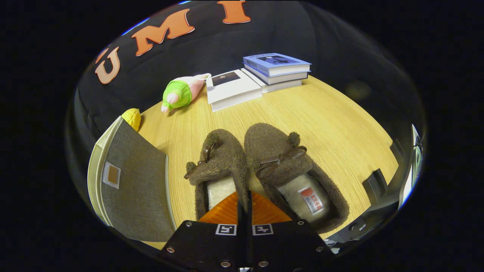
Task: Open the storage box then place both shoes into the box .Put the left shoe in first, then the right shoe, with the right side of both shoes facing outward in a uniform manner.
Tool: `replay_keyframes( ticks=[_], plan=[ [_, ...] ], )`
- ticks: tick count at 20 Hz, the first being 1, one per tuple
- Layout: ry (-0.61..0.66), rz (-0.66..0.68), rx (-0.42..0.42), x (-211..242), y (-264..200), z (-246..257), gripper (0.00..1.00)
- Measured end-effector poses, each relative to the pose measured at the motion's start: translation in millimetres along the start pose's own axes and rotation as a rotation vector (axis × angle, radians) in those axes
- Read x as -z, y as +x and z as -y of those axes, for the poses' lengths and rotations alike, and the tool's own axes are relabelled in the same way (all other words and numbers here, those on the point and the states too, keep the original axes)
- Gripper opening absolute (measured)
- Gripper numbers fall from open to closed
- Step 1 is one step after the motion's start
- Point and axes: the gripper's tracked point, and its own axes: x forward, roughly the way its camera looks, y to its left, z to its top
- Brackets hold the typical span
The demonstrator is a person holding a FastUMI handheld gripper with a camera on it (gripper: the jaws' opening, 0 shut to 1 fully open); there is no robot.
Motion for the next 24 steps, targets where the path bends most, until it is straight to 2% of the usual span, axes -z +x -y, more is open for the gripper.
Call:
replay_keyframes(
  ticks=[6,14,24],
  plan=[
    [0.051,0.067,-0.063,-41,-34,-26,0.01],
    [0.078,0.223,-0.172,-110,-108,-82,0.01],
    [0.121,0.312,-0.216,-129,-159,-128,0.01]
  ],
)
